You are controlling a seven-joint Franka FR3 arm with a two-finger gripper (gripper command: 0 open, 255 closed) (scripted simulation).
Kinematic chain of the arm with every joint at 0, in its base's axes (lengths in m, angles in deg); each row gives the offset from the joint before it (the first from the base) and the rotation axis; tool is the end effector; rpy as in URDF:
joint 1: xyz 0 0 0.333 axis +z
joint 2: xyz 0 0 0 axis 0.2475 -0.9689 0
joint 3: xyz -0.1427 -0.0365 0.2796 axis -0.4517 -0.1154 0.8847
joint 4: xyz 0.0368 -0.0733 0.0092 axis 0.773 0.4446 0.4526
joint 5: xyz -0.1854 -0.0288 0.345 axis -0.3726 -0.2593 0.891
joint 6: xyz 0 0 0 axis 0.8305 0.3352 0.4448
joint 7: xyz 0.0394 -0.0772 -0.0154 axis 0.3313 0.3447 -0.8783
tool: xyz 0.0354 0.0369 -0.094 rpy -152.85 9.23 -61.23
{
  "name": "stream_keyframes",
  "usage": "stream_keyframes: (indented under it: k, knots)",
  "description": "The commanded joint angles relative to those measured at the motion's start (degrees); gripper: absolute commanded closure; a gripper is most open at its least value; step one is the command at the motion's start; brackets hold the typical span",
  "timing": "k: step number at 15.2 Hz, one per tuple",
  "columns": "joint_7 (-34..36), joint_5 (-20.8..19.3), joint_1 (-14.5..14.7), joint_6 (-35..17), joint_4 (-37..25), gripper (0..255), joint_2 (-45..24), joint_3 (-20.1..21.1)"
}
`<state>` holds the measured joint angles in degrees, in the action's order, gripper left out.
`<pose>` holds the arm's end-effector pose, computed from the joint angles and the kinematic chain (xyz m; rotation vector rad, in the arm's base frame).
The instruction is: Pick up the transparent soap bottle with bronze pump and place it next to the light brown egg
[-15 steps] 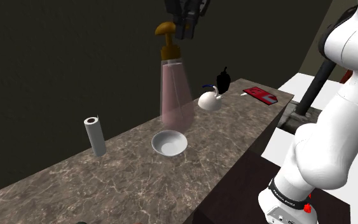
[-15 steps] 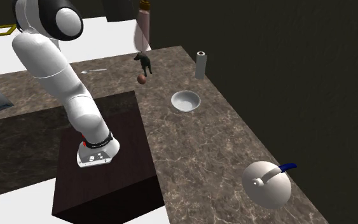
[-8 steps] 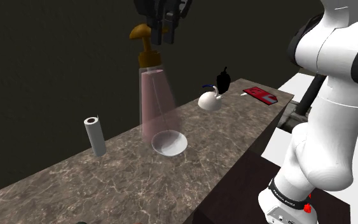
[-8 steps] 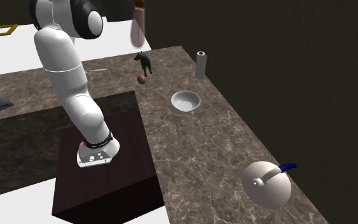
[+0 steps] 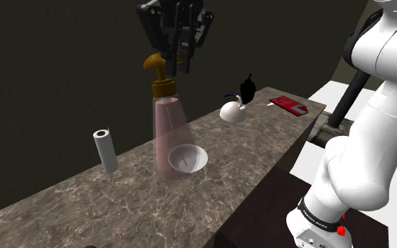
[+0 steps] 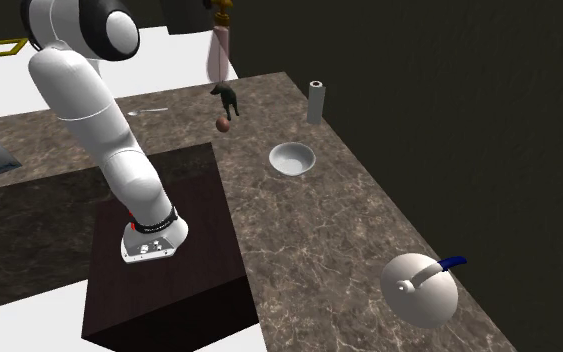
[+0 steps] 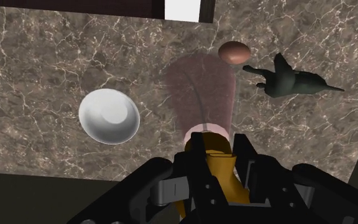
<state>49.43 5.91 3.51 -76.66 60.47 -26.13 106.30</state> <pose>0.3283 0.3697 0.7660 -3.1281 -0.0017 -0.0892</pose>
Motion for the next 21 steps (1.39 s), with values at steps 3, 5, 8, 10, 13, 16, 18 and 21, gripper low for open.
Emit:
stream_keyframes:
  k: [3, 5, 8, 10, 13, 16, 18, 21]
  knots:
    - [-1.2, 1.8, -0.7, -4.1, 6.9, 255, 3.3, -1.0]
    - [-1.7, 2.4, -0.9, -6.1, 10.0, 255, 4.6, -1.4]
    - [-2.2, 3.2, -1.1, -8.8, 14.3, 255, 6.3, -1.9]
    - [-2.6, 3.7, -1.1, -10.6, 16.9, 255, 7.3, -2.1]
    - [-3.0, 4.3, -1.1, -13.2, 20.7, 255, 8.7, -2.4]
    - [-3.3, 4.7, -1.1, -15.7, 24.2, 255, 9.8, -2.6]
    - [-3.5, 5.0, -1.0, -17.3, 26.5, 255, 10.5, -2.8]
    - [-3.8, 5.4, -1.0, -19.7, 29.6, 255, 11.3, -2.9]
